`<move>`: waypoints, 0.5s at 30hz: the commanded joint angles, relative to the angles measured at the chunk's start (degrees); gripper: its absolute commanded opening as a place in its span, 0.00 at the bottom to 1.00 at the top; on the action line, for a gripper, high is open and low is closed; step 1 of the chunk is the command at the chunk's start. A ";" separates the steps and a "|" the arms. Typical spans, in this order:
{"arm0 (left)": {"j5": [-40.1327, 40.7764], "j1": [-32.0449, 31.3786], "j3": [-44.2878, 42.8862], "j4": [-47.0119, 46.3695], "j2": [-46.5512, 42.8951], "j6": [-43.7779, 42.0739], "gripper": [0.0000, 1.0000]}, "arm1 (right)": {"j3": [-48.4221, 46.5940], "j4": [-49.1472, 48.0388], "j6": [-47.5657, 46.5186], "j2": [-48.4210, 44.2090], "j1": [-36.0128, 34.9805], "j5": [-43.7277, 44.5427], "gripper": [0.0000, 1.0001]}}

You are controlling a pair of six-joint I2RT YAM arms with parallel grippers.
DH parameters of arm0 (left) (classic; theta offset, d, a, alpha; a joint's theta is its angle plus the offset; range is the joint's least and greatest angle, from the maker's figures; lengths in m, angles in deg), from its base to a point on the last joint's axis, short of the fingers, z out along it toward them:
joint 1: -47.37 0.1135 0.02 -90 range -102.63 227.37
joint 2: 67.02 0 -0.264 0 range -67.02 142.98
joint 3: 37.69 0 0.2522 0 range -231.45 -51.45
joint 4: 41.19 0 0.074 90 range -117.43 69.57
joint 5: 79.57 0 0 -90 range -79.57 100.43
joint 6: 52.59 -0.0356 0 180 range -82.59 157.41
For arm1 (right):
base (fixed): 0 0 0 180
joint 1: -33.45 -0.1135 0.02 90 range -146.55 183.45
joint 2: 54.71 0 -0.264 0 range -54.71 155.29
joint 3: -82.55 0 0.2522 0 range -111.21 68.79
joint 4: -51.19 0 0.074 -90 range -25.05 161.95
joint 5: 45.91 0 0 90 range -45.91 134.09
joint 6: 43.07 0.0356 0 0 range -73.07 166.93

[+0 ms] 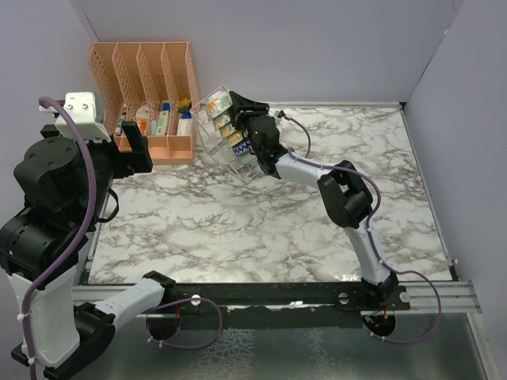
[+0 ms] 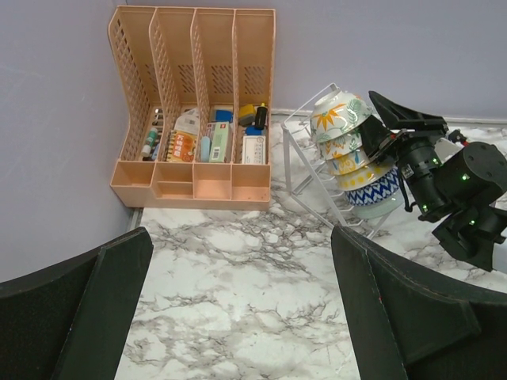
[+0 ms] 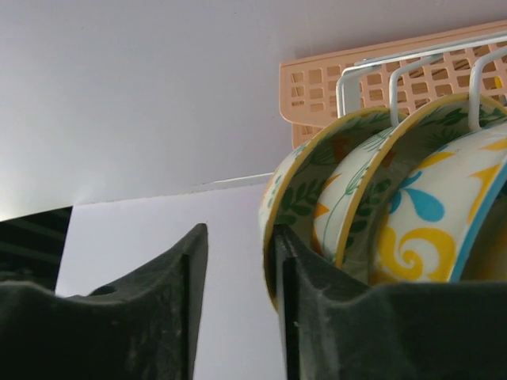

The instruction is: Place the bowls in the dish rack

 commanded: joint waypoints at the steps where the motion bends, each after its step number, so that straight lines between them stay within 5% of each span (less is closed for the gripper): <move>1: 1.23 -0.32 -1.46 -0.83 0.05 -0.57 0.99 | 2.17 1.31 1.48 -4.23 0.37 0.95 0.41; 15: 0.75 -0.62 -3.08 -0.42 0.80 0.11 0.99 | 4.68 13.10 4.29 -9.05 0.64 -0.92 0.53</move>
